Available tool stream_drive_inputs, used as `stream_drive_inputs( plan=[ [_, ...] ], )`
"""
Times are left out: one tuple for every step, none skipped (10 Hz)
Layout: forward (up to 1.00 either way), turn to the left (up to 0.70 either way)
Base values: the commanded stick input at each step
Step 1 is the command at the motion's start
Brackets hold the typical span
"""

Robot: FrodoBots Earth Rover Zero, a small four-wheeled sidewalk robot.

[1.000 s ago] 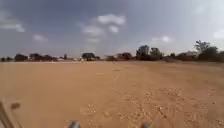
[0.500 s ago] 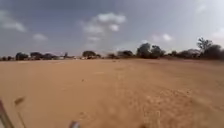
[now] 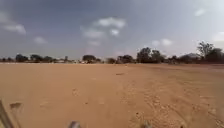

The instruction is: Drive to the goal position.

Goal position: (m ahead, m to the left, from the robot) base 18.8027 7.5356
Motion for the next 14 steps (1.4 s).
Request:
stream_drive_inputs(
  plan=[
    [1.0,0.0],
    [1.0,0.0],
    [1.0,0.0],
    [1.0,0.0],
    [1.0,0.0],
    [1.0,0.0],
    [1.0,0.0],
    [1.0,0.0],
    [1.0,0.0],
    [1.0,0.0],
    [1.0,0.0],
    [1.0,0.0],
    [1.0,0.0],
    [1.0,0.0]
  ],
)
